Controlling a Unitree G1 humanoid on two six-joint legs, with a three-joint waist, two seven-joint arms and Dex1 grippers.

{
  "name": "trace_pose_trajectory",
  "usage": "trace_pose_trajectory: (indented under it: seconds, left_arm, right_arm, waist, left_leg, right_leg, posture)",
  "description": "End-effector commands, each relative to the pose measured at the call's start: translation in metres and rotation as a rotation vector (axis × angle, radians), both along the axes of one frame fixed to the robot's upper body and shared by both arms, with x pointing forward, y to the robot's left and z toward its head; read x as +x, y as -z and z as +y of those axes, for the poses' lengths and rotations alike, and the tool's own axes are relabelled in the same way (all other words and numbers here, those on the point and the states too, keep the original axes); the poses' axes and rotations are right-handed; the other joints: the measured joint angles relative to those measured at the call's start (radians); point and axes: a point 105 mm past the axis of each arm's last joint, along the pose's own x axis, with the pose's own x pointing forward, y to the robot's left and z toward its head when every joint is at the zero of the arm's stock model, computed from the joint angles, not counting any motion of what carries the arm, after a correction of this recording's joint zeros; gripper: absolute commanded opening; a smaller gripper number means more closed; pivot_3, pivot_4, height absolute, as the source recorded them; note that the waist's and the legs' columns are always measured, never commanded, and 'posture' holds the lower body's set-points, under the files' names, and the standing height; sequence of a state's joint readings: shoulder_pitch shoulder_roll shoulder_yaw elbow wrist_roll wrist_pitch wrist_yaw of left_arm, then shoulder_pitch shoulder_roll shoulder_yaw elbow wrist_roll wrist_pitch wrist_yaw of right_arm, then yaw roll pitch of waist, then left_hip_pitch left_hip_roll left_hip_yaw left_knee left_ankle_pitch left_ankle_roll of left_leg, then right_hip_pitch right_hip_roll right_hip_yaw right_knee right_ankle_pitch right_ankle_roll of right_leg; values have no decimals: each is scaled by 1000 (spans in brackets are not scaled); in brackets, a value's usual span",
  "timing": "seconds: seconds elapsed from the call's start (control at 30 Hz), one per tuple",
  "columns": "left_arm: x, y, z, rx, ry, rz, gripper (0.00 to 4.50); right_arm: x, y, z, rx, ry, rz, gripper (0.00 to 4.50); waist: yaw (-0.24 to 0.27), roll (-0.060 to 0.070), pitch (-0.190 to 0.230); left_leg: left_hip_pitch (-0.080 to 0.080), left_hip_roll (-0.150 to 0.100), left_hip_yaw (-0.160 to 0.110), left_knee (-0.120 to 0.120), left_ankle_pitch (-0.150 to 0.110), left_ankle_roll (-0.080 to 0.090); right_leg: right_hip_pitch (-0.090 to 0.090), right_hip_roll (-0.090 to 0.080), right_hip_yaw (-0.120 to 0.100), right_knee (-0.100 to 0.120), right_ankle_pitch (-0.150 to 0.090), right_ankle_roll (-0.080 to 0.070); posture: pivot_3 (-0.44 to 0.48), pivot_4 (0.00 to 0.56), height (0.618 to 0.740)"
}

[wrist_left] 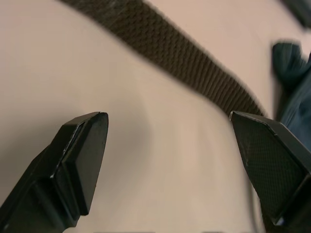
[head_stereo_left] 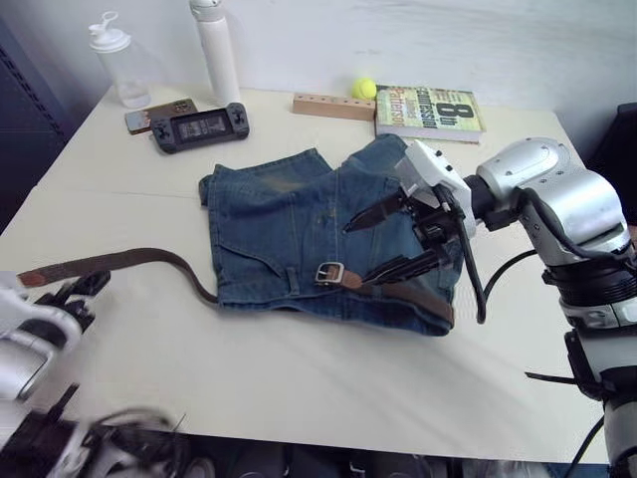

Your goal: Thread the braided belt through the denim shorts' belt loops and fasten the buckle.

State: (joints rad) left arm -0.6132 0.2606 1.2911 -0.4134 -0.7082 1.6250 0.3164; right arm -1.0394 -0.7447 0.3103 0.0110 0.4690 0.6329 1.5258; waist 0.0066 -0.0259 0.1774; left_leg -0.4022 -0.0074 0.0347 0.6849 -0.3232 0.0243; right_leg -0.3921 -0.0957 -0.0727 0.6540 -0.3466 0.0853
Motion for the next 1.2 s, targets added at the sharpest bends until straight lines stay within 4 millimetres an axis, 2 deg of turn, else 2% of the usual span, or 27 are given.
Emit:
trace_pose_trajectory:
  seconds: [0.03,0.13,0.33,0.5,0.6,0.83,0.93,1.0,1.07,1.2]
  left_arm:
    - [8,-28,3,-41,-191,-15,4386]
    - [16,-21,3,-130,-303,122,4386]
    - [27,4,-7,-228,-384,448,4386]
    - [57,-1,-2,-195,-377,420,4386]
    - [75,-10,-3,-177,-357,383,4386]
    - [99,-27,-6,-135,-330,345,4386]
    - [110,-42,-6,-37,-332,319,4386]
    - [112,-57,-2,18,-370,273,4386]
    - [114,-63,-2,45,-375,262,4386]
    - [126,-47,-11,5,-321,309,4386]
  right_arm:
    - [-3,-7,-6,-6,-19,-31,4448]
    - [1,-6,-8,3,24,-54,4448]
    - [6,-5,-12,29,116,-96,4448]
    - [8,-4,-17,34,169,-112,4448]
    - [9,-6,-18,45,195,-117,4448]
    - [12,-6,-21,44,237,-132,4448]
    - [13,-5,-21,47,248,-137,4448]
    - [14,-5,-22,47,260,-143,4448]
    - [16,-5,-23,47,276,-154,4448]
    - [18,-6,-23,53,294,-169,4448]
  waist:
    - [1,-2,0]
    - [-7,-2,0]
    - [-6,-3,1]
    - [-2,-3,2]
    - [-2,-2,2]
    - [3,-3,2]
    - [3,-3,2]
    - [3,-3,2]
    - [2,-3,2]
    - [1,-3,2]
  left_leg:
    - [0,0,0,0,0,0]
    - [0,-1,1,-1,-1,0]
    - [0,1,3,-2,0,-2]
    - [1,1,4,-1,1,-3]
    - [3,1,4,-1,1,-5]
    - [2,1,3,-2,1,-6]
    - [2,1,3,-2,1,-6]
    - [1,1,3,-2,1,-6]
    - [1,1,3,-1,1,-6]
    - [1,1,3,-1,1,-6]
  right_leg:
    - [0,0,-1,-1,0,1]
    - [-1,0,-2,-1,1,1]
    - [-3,1,-6,0,1,1]
    - [-2,0,-5,1,1,1]
    - [-2,1,-6,3,1,1]
    - [-3,0,-7,3,1,1]
    - [-4,0,-8,3,1,1]
    - [-4,0,-9,3,1,1]
    - [-4,0,-9,3,1,1]
    - [-4,0,-10,3,1,1]
  posture:
    - [0,150,738]
    - [0,150,738]
    - [0,150,738]
    - [0,150,738]
    - [0,150,738]
    - [0,150,738]
    - [0,150,738]
    - [0,150,738]
    - [0,150,738]
    - [0,150,738]
